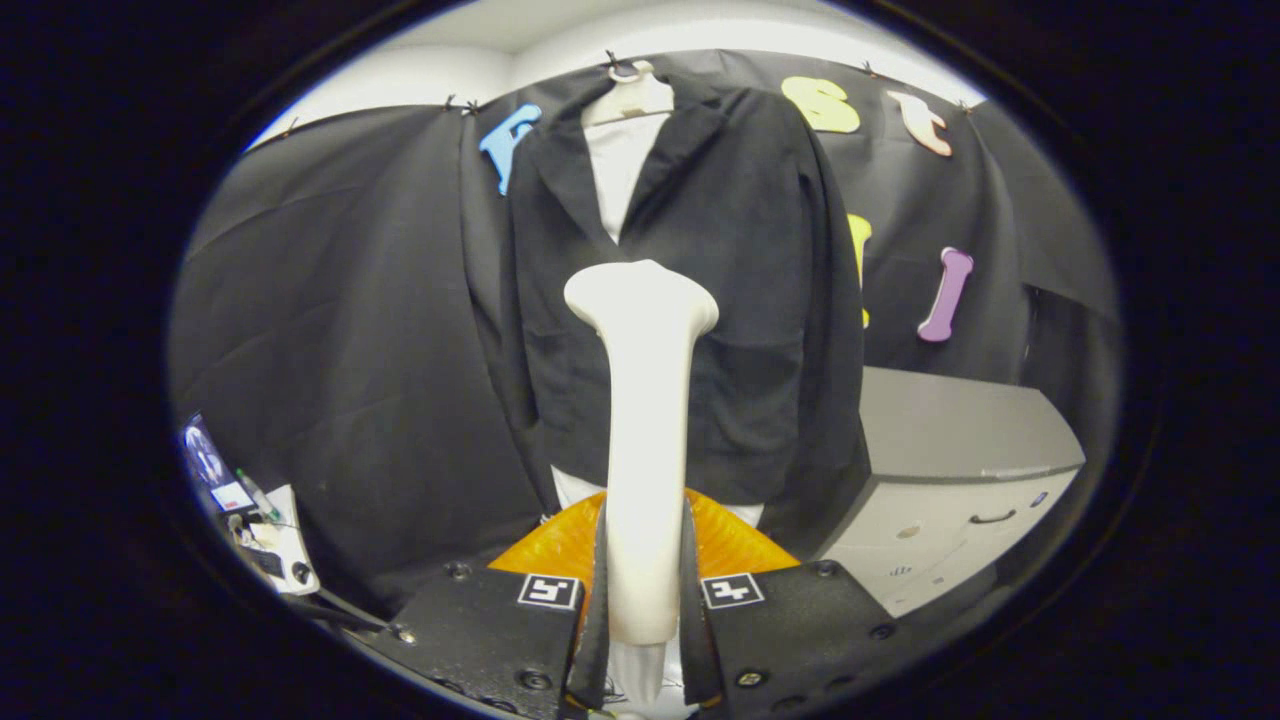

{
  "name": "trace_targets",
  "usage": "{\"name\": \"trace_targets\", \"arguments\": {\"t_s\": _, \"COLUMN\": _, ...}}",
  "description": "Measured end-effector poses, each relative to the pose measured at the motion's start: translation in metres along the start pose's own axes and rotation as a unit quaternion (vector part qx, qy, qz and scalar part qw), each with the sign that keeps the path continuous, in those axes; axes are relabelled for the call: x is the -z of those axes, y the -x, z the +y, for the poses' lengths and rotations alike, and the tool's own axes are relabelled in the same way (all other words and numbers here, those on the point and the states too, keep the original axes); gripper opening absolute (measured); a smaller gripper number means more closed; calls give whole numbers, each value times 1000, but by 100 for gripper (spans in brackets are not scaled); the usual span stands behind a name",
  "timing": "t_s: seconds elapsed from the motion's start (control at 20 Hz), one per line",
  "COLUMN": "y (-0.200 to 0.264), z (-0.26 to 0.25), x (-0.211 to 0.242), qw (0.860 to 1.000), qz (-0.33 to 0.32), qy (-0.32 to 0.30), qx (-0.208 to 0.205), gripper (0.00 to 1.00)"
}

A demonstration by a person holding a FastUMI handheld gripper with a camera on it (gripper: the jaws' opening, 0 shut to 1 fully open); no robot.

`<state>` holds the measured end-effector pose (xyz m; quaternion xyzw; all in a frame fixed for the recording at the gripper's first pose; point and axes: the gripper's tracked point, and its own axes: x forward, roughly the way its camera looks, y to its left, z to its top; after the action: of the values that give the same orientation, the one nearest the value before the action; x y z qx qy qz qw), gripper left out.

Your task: Iron the clothes twice with a garment steamer, once on the left side and once on the right side.

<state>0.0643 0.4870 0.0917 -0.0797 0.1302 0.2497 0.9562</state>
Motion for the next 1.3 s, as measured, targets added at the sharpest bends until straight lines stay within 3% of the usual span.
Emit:
{"name": "trace_targets", "arguments": {"t_s": 0.75, "y": -33, "z": 94, "x": -146, "qw": 991, "qz": -112, "qy": 33, "qx": -65, "gripper": 31}}
{"name": "trace_targets", "arguments": {"t_s": 1.05, "y": -62, "z": 110, "x": -174, "qw": 988, "qz": -126, "qy": 57, "qx": -70, "gripper": 31}}
{"name": "trace_targets", "arguments": {"t_s": 1.3, "y": -88, "z": 111, "x": -171, "qw": 988, "qz": -122, "qy": 79, "qx": -59, "gripper": 31}}
